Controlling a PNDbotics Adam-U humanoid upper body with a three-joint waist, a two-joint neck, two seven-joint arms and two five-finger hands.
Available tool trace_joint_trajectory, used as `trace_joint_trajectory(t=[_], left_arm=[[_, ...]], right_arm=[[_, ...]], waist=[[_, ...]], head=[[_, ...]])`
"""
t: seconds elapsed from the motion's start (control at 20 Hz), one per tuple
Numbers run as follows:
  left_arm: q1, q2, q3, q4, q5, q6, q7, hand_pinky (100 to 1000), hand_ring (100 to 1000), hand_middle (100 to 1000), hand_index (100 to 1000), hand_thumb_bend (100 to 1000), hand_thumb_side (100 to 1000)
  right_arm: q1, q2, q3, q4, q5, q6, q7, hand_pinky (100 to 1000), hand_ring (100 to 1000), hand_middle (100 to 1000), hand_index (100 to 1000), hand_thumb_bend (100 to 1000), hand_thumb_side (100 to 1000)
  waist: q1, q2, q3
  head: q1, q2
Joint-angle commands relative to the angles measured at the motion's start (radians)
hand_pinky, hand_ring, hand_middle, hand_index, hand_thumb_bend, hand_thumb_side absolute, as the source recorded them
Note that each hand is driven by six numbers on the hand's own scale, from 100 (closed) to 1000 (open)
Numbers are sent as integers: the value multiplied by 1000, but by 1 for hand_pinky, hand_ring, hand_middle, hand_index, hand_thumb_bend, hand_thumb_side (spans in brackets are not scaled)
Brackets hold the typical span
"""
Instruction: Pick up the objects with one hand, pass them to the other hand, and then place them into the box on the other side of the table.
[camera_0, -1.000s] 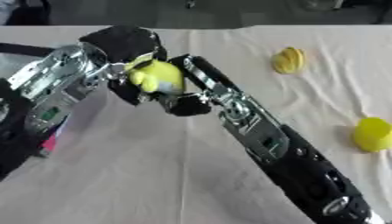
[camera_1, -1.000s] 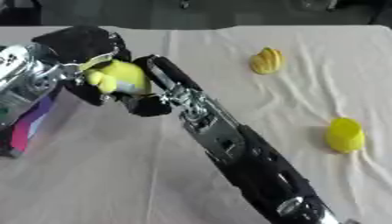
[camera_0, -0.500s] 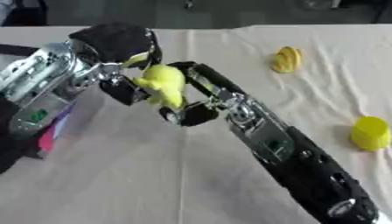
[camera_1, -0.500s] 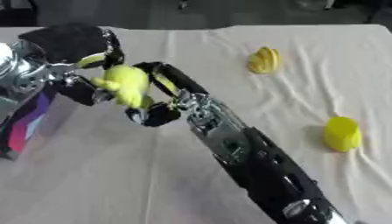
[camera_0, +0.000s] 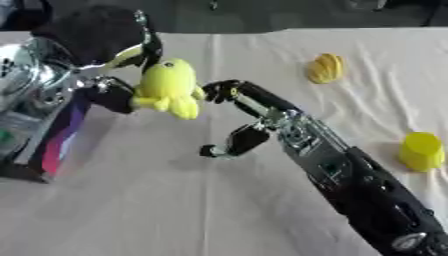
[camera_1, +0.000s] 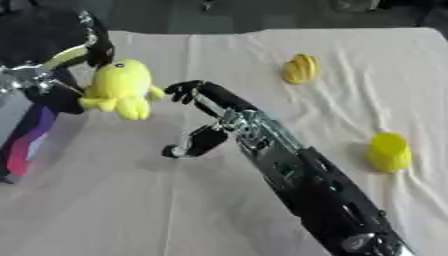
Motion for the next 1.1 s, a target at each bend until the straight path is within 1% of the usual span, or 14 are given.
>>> trace_joint_trajectory(t=[0.05,0.15,0.2,0.25,0.35,0.45,0.5,0.6,0.75,0.9,1.0,1.05,1.1], left_arm=[[41,104,85,-28,39,50,25,634,500,348,409,336,100],[92,154,133,-19,56,81,45,639,500,346,408,333,100],[116,176,156,-12,65,96,57,640,501,345,407,304,100],[141,194,178,-6,72,111,71,640,498,341,404,330,100],[190,220,224,22,87,141,99,641,497,337,401,328,100],[238,235,254,24,103,173,130,644,496,333,398,320,100],[260,242,269,30,106,188,140,645,497,334,400,320,100],[307,250,307,69,116,220,156,645,499,336,402,313,100],[331,252,322,146,135,248,181,646,505,342,407,312,100],[324,245,325,220,138,243,201,648,510,345,410,315,100],[315,240,323,256,138,232,210,648,510,345,410,315,100],[311,235,322,274,137,233,209,660,542,367,432,317,100],[302,229,319,297,132,234,205,661,544,369,435,317,100]], right_arm=[[-24,-38,-14,-44,-12,7,-2,859,813,776,902,622,246],[-31,-54,-20,-61,-18,14,-7,858,811,775,900,613,252],[-35,-61,-22,-69,-23,20,-11,858,811,775,899,593,265],[-37,-67,-25,-76,-28,25,-15,858,809,773,897,608,251],[-41,-79,-34,-92,-39,36,-28,857,808,772,896,604,249],[-44,-85,-37,-104,-48,46,-34,858,806,771,894,603,249],[-46,-94,-45,-111,-50,51,-41,858,805,770,894,601,247],[-52,-111,-55,-129,-60,59,-53,858,805,770,893,601,249],[-62,-135,-67,-159,-73,69,-64,859,806,771,893,602,250],[-71,-164,-83,-187,-84,77,-75,861,808,773,894,601,253],[-74,-179,-90,-203,-92,82,-79,861,808,773,894,601,253],[-80,-192,-96,-211,-93,82,-83,862,811,775,895,597,255],[-85,-205,-102,-220,-97,82,-88,862,810,775,895,597,255]], waist=[[2,-13,-2],[2,-10,-1],[1,-9,0],[0,-9,0],[-4,-8,1],[-6,-8,-3],[-11,-8,0],[-17,-9,-3],[-24,-10,-11],[-28,-10,-15],[-29,-9,-16],[-32,-9,-21],[-34,-7,-28]], head=[[37,6],[87,6],[111,2],[131,-2],[165,-17],[182,-24],[187,-30],[203,-38],[241,-45],[285,-47],[295,-48],[293,-44],[289,-44]])
